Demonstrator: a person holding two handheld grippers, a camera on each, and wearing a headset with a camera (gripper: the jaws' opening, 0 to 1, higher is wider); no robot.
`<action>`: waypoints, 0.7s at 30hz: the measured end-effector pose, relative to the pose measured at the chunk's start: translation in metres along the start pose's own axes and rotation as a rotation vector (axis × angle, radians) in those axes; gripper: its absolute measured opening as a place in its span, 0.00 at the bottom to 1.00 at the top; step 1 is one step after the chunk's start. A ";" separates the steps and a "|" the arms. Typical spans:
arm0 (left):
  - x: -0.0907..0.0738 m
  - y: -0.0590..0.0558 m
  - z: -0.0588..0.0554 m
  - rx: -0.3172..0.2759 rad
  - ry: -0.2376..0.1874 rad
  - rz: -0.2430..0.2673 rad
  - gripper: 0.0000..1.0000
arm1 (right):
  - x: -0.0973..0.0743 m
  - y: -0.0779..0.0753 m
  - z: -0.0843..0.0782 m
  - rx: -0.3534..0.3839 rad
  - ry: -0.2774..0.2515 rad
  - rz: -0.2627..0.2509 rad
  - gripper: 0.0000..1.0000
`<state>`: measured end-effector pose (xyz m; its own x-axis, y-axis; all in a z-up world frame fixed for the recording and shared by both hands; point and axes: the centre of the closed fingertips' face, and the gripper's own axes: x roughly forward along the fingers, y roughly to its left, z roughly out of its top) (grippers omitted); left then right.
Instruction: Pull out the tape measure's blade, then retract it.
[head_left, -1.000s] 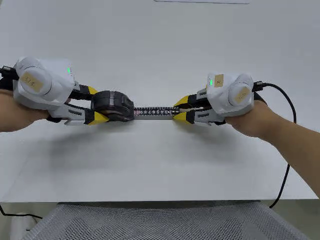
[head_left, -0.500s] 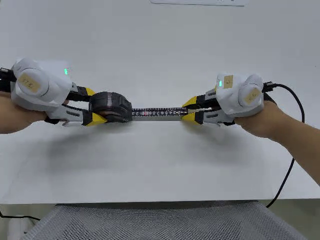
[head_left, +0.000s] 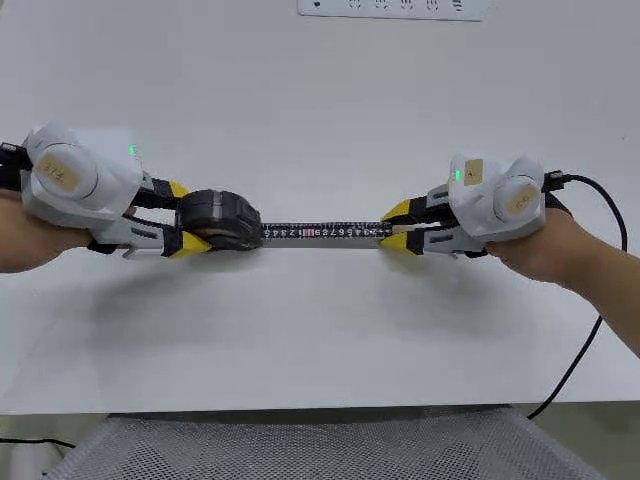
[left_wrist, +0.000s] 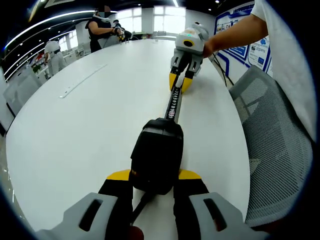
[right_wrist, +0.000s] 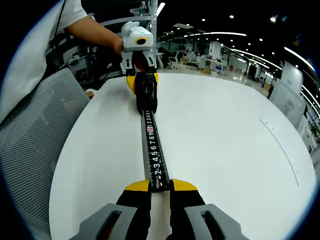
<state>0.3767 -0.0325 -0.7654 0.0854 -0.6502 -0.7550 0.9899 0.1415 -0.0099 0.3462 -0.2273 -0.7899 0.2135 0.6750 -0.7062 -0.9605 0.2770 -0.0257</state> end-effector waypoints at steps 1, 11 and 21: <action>0.000 0.000 0.000 0.000 -0.002 0.000 0.25 | -0.001 0.000 -0.002 0.002 0.006 0.001 0.10; 0.001 0.000 0.001 0.003 -0.001 0.000 0.25 | -0.016 -0.004 -0.017 0.009 0.032 -0.010 0.10; 0.001 -0.001 0.001 0.002 0.000 0.000 0.26 | -0.031 -0.007 -0.030 0.022 0.055 -0.025 0.10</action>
<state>0.3762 -0.0338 -0.7654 0.0858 -0.6503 -0.7548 0.9901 0.1402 -0.0082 0.3415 -0.2705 -0.7887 0.2266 0.6292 -0.7435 -0.9508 0.3086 -0.0285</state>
